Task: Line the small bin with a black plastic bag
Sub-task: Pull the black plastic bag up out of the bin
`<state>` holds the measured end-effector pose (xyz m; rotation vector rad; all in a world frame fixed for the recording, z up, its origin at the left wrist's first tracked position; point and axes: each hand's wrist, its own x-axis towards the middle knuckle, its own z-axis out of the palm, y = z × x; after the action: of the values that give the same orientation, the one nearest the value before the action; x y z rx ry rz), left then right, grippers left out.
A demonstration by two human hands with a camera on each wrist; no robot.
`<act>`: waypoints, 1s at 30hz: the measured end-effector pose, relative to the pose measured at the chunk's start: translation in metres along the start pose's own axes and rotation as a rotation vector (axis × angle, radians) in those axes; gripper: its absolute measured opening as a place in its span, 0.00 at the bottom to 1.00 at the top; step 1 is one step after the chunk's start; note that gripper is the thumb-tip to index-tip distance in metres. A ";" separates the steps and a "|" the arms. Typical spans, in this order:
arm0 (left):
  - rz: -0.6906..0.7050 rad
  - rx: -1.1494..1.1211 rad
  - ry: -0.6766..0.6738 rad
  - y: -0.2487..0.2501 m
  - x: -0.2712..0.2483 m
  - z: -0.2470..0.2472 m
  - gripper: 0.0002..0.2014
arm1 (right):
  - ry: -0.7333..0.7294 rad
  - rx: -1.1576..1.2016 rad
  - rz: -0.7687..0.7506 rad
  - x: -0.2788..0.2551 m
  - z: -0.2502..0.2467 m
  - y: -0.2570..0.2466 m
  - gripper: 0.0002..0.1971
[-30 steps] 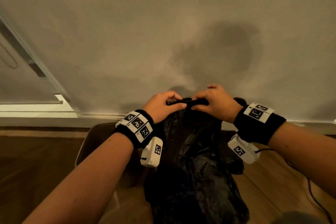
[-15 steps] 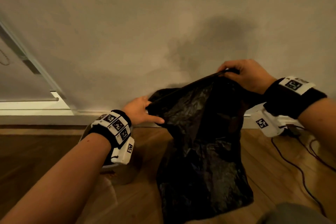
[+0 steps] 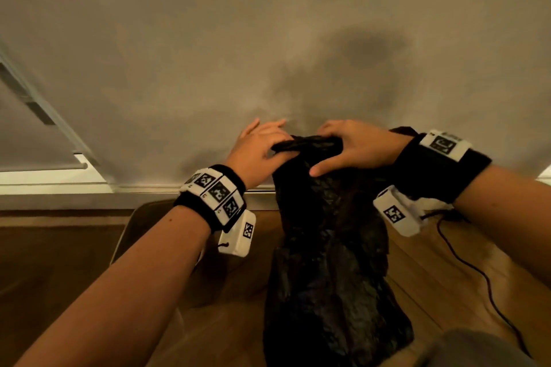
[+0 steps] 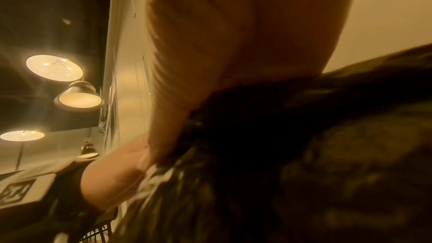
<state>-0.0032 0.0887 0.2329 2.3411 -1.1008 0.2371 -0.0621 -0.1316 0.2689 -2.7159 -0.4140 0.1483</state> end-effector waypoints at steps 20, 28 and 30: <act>-0.345 -0.310 -0.068 -0.029 -0.033 -0.025 0.07 | 0.297 -0.234 0.252 -0.039 -0.063 0.099 0.07; -0.408 -0.344 -0.010 -0.030 -0.029 -0.021 0.05 | 0.360 -0.237 0.289 -0.037 -0.075 0.101 0.09; -0.410 -0.397 -0.018 -0.028 -0.030 -0.024 0.05 | 0.379 -0.246 0.309 -0.036 -0.075 0.102 0.09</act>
<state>-0.0002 0.1357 0.2309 2.1438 -0.5846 -0.1423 -0.0574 -0.2593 0.3001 -2.9414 0.1063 -0.3535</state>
